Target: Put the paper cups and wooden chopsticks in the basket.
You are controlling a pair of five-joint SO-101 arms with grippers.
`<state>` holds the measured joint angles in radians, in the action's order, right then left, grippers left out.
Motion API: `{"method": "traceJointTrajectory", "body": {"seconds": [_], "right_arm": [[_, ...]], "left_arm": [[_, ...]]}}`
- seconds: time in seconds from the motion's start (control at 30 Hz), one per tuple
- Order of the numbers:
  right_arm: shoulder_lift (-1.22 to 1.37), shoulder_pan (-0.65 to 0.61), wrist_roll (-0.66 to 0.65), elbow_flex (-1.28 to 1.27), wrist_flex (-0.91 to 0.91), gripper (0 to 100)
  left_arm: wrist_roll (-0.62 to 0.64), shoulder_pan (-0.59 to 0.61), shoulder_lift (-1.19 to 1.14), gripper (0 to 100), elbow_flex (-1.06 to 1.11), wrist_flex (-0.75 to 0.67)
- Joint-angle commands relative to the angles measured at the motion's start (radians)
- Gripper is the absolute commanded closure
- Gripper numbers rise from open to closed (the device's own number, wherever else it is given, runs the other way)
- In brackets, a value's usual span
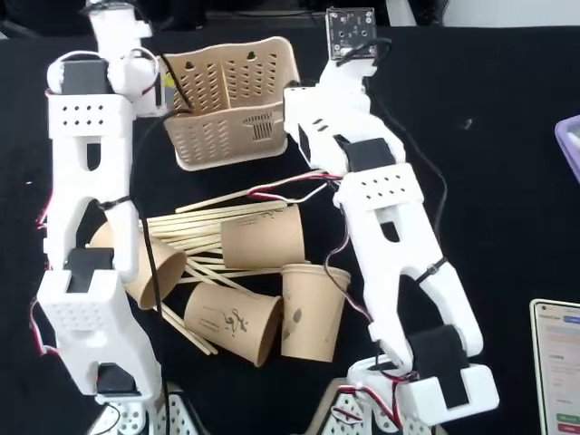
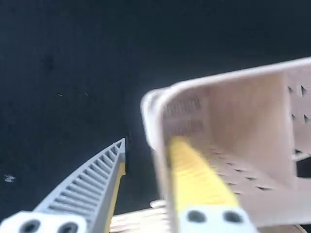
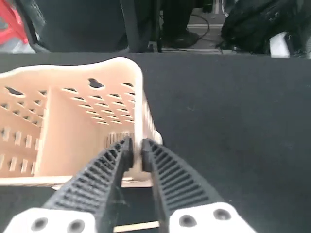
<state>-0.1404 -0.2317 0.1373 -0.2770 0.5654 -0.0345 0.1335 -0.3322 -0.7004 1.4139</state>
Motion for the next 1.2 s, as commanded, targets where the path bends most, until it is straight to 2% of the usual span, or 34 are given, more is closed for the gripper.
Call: {"method": "traceJointTrajectory", "body": {"seconds": [0.0, 0.23, 0.3, 0.6, 1.07, 1.17], "right_arm": [[-0.042, -0.003, -0.002, -0.016, -0.025, 98.7], [-0.13, -0.012, -0.002, -0.148, -0.021, 98.8], [-0.191, -0.025, -0.002, -0.189, -0.02, 98.8], [-0.423, -0.068, -0.002, -0.318, -0.025, 98.8], [-0.489, -0.064, -0.002, -0.371, -0.026, 98.4], [-0.49, -0.066, -0.002, -0.328, -0.018, 89.7]], "left_arm": [[-0.008, 0.016, 0.011, 96, 0.008, 0.061], [-0.054, 0.008, 0.023, 97, -0.022, 0.106], [-0.087, 0.008, 0.023, 97, -0.068, 0.155], [-0.092, 0.007, 0.012, 97, -0.245, 0.345], [-0.086, -0.016, 0.011, 96, -0.111, 0.31], [-0.086, -0.01, 0.021, 88, -0.11, 0.313]]}}
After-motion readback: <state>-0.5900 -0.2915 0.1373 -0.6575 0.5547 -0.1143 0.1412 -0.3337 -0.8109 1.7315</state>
